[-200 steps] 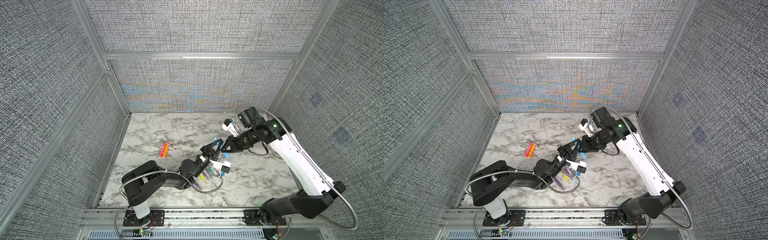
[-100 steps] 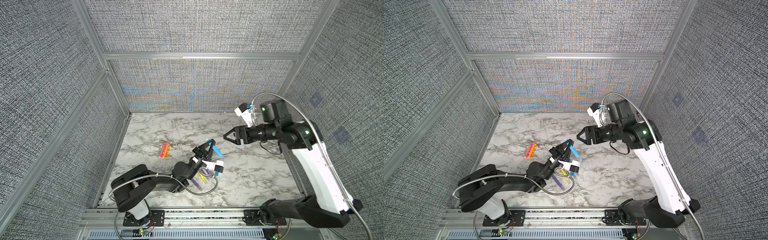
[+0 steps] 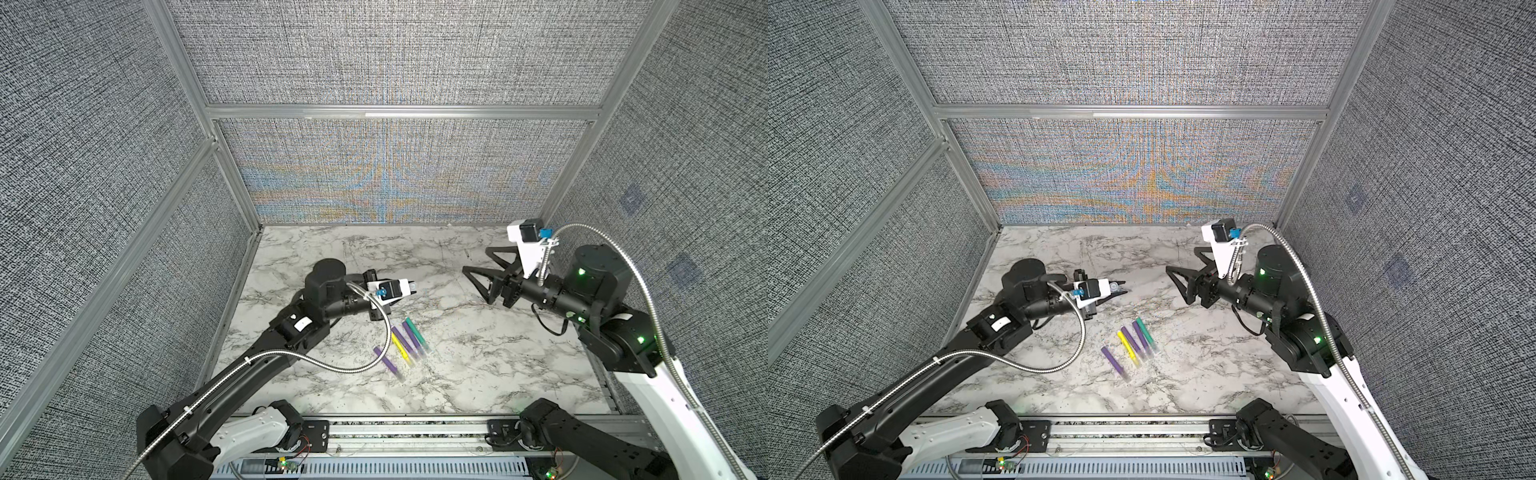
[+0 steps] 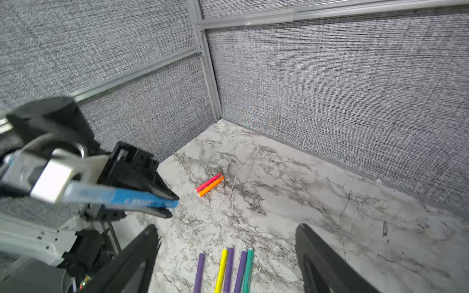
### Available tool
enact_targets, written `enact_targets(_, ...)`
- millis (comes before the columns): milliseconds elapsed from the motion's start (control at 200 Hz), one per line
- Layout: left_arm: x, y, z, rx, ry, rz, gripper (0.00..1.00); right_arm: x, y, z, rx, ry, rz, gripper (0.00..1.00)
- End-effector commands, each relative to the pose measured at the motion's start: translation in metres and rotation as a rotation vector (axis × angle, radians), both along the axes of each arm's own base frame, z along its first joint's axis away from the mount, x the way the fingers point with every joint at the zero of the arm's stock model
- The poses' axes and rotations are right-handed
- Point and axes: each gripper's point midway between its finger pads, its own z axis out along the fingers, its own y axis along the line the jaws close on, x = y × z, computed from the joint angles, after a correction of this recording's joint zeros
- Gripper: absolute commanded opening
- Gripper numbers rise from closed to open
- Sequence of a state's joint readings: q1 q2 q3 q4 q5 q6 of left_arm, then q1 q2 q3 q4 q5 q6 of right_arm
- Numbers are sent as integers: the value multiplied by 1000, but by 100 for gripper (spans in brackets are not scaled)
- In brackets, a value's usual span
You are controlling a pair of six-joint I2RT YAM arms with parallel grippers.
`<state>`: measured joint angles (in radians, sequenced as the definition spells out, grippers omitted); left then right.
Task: Remove pen caps from pens
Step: Turn over the pen, then open the pen cap on the pen.
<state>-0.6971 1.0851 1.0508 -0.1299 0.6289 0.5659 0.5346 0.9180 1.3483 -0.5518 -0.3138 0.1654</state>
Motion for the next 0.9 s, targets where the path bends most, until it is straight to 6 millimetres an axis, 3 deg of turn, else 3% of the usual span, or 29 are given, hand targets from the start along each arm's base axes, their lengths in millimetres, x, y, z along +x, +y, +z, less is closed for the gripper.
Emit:
enact_targets(0, -57, 8, -31, 96, 345, -232, 0, -25, 26, 10, -27, -154, 219, 83)
enact_targets(145, -59, 6, -34, 98, 434, -300, 0, -59, 57, -18, -92, -251, 423, 78)
enact_targets(255, -47, 3, -38, 99, 483, -284, 0, -66, 72, -30, -106, -293, 462, 75)
enact_targets(530, -5, 7, -39, 6, 377, -58, 0, -42, 102, -34, -105, -301, 395, 67)
enact_targets(700, -3, 14, -30, -37, 335, -31, 0, -28, 115, -27, -76, -293, 363, 58)
enact_targets(895, -2, 14, -33, -35, 335, -34, 0, -18, 131, -26, -48, -271, 377, 54)
